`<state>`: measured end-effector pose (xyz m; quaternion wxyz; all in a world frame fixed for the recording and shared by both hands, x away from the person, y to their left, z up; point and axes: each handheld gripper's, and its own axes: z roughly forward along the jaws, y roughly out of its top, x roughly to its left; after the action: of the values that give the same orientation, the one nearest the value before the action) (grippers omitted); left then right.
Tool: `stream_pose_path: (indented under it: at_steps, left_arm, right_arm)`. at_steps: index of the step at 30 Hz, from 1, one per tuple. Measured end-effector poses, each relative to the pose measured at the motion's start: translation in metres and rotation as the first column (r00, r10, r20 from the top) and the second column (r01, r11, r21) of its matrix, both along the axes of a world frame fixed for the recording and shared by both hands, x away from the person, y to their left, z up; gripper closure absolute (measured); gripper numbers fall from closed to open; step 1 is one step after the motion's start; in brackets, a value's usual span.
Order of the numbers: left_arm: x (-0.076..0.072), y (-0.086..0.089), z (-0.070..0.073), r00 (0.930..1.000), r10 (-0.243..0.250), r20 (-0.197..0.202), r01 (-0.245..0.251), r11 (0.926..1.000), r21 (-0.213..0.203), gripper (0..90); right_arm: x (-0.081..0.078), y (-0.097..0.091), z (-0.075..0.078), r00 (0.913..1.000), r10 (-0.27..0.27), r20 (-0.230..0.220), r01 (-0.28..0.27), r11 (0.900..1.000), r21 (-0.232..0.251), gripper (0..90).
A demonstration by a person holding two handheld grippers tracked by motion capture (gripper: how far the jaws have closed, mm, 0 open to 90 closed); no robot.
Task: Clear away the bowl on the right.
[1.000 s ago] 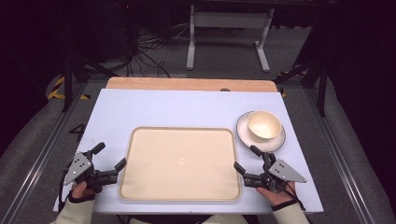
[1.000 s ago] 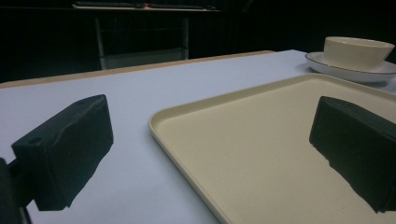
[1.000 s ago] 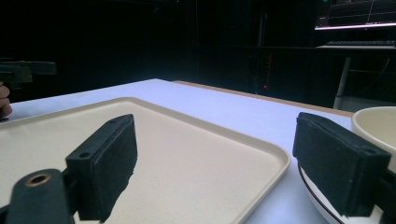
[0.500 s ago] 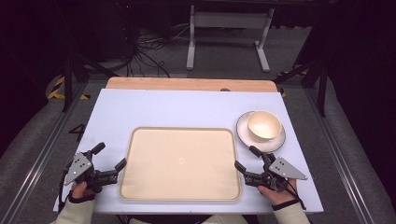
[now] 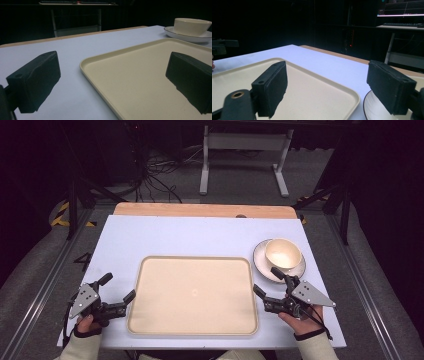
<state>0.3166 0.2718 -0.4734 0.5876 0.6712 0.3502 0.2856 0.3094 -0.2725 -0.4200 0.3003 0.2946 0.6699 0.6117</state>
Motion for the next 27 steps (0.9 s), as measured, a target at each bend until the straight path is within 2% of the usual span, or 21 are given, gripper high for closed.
stream_pose_path:
  at_steps: [11,24,27]
  left_arm:
    - [0.000,0.002,0.000,0.9997,0.023,-0.003,-0.023,0.9996,-0.015,0.1]
    - [0.000,0.001,0.000,0.9997,0.024,-0.001,-0.024,0.9997,-0.006,0.1]
    - [0.000,0.001,0.000,0.9996,0.029,0.000,-0.029,0.9996,-0.007,0.1]
  right_arm:
    - [0.004,0.003,0.017,0.9996,0.016,0.025,-0.016,0.9999,-0.005,17.2]
    - [0.010,-0.003,0.025,1.0000,0.001,0.009,-0.001,0.9999,0.015,17.2]
    - [0.012,-0.004,0.028,0.9998,-0.020,-0.003,0.020,0.9997,0.013,17.2]
